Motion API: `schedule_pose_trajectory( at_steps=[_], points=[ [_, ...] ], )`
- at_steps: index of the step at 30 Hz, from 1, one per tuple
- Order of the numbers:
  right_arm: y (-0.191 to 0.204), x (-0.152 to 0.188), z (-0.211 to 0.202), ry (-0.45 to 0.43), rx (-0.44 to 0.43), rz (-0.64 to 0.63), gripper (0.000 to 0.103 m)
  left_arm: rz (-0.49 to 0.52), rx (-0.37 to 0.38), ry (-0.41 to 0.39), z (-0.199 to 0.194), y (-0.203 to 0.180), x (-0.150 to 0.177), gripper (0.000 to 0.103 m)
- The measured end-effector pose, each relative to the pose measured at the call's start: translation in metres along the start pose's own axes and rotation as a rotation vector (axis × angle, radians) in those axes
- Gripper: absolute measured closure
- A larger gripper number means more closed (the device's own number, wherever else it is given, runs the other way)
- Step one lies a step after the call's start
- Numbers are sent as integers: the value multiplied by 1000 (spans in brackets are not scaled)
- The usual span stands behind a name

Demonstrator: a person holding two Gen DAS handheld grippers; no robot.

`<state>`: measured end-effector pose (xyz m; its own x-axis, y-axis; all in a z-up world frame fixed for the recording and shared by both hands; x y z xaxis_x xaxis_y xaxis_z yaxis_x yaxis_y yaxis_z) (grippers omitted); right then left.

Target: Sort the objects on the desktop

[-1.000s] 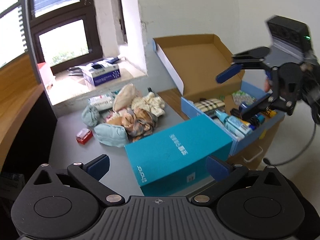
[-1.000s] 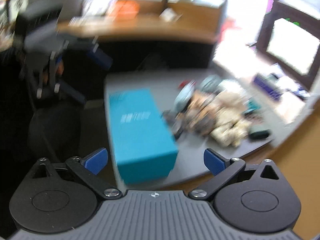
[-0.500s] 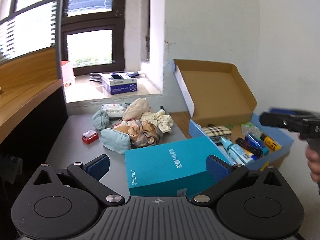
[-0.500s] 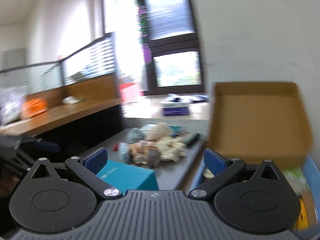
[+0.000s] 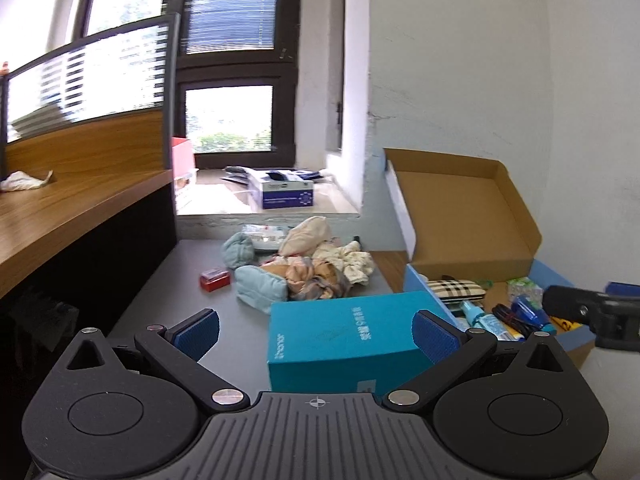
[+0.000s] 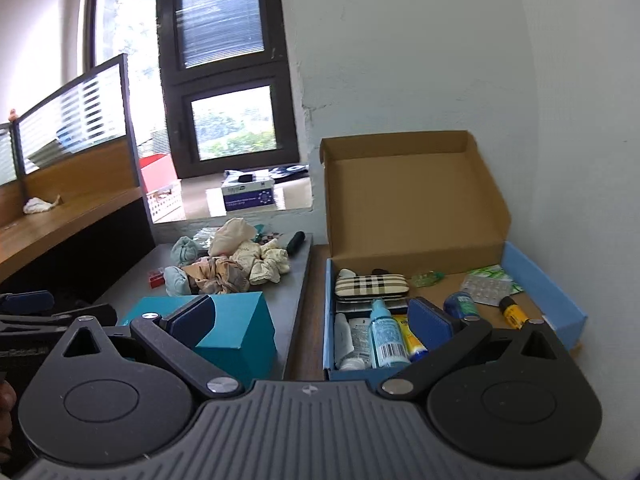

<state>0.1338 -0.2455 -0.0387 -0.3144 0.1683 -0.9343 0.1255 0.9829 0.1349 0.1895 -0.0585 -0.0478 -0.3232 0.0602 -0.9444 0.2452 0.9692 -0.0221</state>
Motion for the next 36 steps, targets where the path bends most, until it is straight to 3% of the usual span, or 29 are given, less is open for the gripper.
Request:
schedule_pose_trajectory(
  at_steps=[6, 19, 28, 36],
  points=[
    [14, 6, -38, -14, 39, 1, 0, -24, 3, 6, -21, 5, 8, 0],
    [55, 4, -104, -84, 53, -34, 0, -3, -23, -91, -95, 10, -3, 0],
    [61, -13, -154, -209, 80, -19, 0, 21, -65, -190, -139, 15, -15, 0],
    [61, -5, -190, -313, 86, -6, 0, 61, -102, -267, -168, 11, 0, 0]
  ],
)
Point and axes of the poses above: each gripper's, at about its wrist camera, not at the fingertips, and z roughly the way its jaws point, y to its left, x to its underside, the point moved 9 cm from there along z, roughly the way its jaws point, and after that the axes turned 3 degrees about -y, right-handed, at the moved point
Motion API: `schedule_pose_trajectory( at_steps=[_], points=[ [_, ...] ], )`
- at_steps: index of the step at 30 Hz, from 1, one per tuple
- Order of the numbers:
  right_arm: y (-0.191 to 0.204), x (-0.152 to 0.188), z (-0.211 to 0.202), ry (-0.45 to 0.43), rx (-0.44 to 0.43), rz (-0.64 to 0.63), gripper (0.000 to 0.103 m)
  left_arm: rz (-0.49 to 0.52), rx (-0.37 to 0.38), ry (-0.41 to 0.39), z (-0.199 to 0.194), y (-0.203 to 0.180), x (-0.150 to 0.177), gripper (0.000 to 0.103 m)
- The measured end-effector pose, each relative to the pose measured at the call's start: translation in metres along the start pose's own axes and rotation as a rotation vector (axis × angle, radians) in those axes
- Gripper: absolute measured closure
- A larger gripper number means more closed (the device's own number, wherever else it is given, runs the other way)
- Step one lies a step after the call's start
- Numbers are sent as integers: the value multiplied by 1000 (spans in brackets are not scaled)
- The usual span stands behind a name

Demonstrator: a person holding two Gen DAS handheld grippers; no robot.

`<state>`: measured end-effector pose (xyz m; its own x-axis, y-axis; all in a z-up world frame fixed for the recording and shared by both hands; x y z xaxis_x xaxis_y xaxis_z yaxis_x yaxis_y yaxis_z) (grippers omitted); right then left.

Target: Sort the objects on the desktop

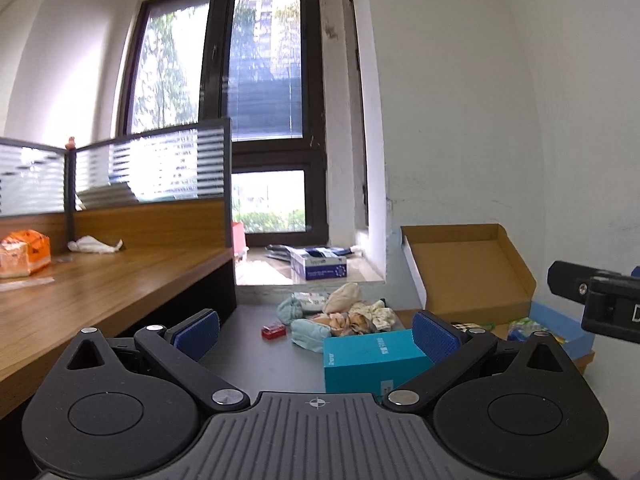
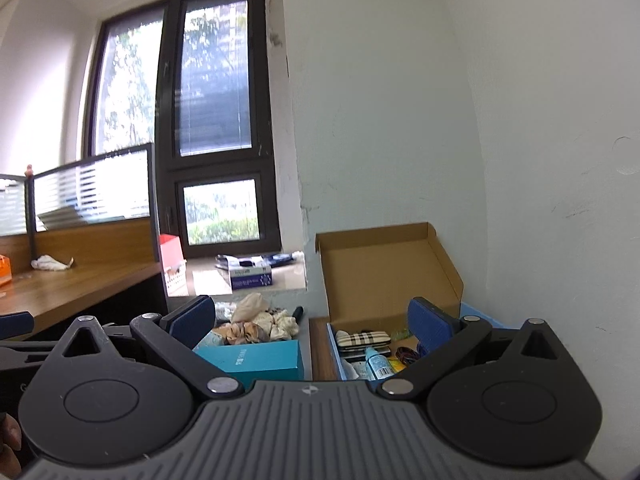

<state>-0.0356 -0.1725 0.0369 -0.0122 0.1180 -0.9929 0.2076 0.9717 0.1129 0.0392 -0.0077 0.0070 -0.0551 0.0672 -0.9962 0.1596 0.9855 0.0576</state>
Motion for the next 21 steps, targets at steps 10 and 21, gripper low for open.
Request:
schedule_pose_trajectory(
  at_steps=[10, 21],
  points=[
    [-9, 34, -22, -18, 30, -41, 0, -6, 4, 50, -4, 1, 36, 0],
    [-16, 51, 3, 33, 39, -47, 0, 4, -18, 100, 16, 6, 53, 0]
  ],
)
Point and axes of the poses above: each gripper's, at about its wrist camera, not at the fingertips, and z roughly the way its jaws point, y to its left, x to its underside, the point moved 9 cm from there along z, roughly the way its jaws point, and after that the axes turned 3 degrees about -y, right-handed, at the moved point
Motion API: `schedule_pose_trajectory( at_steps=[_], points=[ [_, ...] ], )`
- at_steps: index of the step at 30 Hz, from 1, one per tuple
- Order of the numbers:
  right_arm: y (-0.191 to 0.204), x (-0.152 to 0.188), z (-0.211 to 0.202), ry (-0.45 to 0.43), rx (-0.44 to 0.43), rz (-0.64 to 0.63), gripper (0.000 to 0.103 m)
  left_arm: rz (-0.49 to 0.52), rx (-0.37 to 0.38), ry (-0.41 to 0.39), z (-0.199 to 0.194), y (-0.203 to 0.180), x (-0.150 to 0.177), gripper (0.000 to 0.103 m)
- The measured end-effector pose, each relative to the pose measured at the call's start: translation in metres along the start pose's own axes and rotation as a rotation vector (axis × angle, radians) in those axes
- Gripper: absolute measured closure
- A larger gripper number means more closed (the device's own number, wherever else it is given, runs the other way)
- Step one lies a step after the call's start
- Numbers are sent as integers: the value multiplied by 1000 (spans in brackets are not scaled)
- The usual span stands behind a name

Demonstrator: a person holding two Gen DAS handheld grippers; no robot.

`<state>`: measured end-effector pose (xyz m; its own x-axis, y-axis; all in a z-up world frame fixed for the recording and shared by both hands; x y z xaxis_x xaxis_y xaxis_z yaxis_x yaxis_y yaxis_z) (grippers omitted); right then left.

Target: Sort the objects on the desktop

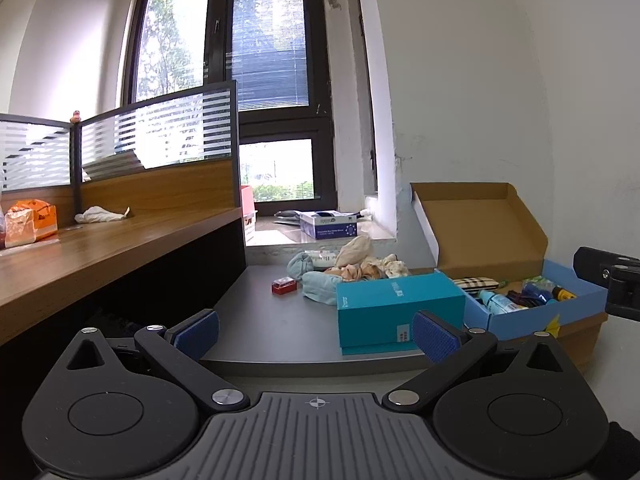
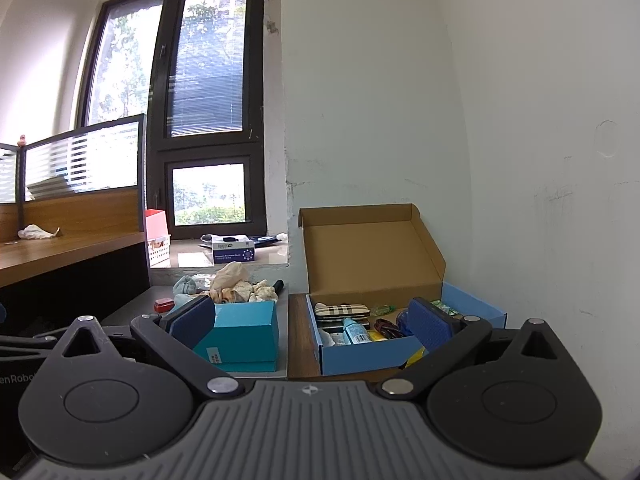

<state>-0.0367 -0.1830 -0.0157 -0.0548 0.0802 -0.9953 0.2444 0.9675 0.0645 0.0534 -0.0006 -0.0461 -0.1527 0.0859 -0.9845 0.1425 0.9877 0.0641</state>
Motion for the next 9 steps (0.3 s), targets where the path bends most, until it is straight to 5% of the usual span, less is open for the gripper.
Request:
schedule_pose_trajectory(
  at_steps=[9],
  points=[
    [6, 4, 25, 18, -5, -11, 0, -1, 3, 17, 22, 3, 3, 0]
  ],
)
Point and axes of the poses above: each gripper's, at about its wrist camera, not at the fingertips, and z roughly the way its jaws point, y to its left, x to its underside, the point moved 9 cm from there along z, roughly the way its jaws point, and after that the axes turned 3 degrees about -y, right-handed, at the moved point
